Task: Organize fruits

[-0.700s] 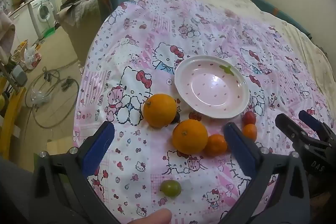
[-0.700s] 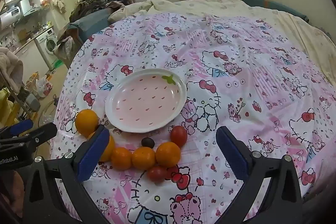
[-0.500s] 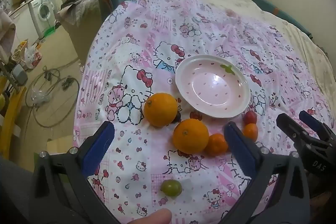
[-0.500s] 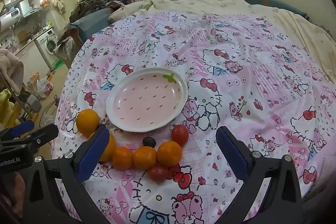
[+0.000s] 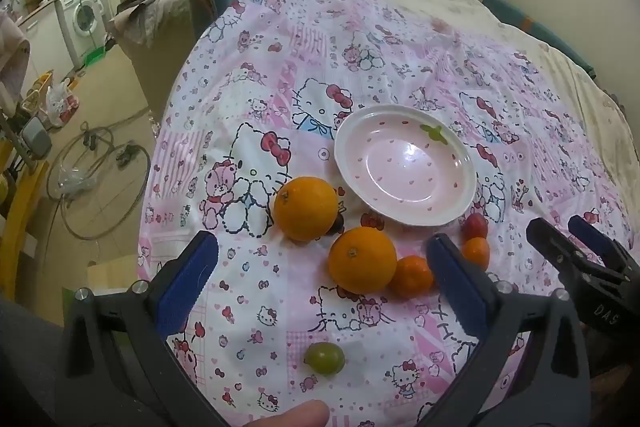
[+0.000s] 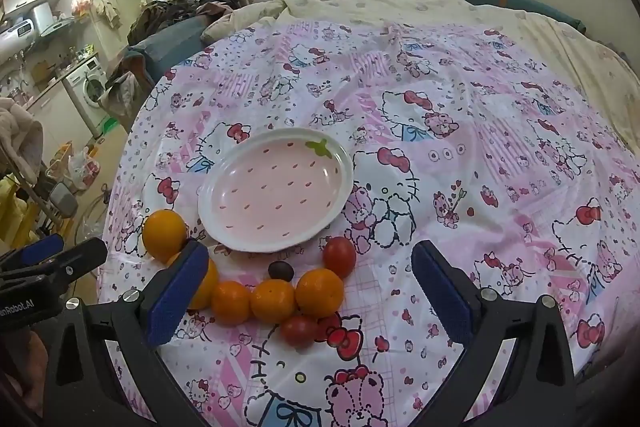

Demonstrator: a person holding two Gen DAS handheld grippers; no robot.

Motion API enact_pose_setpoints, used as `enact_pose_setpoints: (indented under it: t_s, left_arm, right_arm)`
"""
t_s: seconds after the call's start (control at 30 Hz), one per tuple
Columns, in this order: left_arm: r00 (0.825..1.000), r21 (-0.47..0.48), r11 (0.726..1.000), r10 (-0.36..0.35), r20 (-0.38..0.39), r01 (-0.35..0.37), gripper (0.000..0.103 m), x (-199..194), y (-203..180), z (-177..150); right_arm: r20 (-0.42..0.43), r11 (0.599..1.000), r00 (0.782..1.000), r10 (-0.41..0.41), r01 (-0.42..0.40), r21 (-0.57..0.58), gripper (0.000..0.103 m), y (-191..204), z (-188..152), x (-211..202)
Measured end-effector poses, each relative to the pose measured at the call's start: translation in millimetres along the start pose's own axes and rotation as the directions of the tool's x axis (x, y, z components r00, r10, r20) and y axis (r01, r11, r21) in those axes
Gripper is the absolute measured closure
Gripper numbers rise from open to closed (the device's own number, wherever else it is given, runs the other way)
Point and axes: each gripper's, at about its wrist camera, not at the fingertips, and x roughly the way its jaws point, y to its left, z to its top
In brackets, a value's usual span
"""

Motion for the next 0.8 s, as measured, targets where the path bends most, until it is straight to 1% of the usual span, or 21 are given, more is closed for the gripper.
enact_pose_setpoints:
  t_s: [0.8]
  left_arm:
    - [1.0, -0.002, 1.0, -0.003, -0.001, 0.003, 0.0, 0.2, 0.5, -0.1]
  right_arm:
    - [-0.006, 1.0, 1.0, 0.003, -0.003, 0.004, 0.0, 0.5, 0.5, -0.5]
